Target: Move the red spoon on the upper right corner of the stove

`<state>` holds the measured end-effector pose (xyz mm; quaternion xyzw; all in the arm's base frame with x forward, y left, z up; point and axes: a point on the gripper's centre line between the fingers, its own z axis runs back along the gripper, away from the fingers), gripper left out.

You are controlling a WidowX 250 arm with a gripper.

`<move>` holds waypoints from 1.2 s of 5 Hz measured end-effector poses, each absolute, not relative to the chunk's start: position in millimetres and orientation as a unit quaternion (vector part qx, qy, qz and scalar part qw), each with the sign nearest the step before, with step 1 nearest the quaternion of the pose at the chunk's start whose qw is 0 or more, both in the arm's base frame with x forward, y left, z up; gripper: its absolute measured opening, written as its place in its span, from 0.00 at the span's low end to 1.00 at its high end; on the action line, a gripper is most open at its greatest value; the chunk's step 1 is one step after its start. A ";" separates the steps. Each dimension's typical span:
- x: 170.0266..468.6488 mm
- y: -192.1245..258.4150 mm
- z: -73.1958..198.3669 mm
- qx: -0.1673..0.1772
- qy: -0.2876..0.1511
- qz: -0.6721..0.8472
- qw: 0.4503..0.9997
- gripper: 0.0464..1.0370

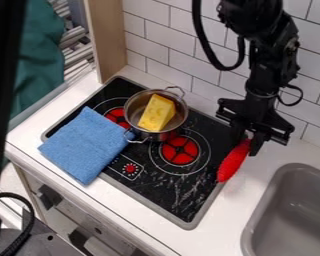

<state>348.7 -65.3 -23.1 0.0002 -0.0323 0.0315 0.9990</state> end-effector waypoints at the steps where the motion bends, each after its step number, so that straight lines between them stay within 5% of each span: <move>1: 350.5 -54.7 -30.6 0.008 -0.021 0.036 0.999 0.24; 5: 375.2 -41.8 -36.1 0.023 -0.017 0.019 0.999 0.29; 6: 378.2 -42.3 -33.2 0.022 -0.019 0.022 0.999 0.58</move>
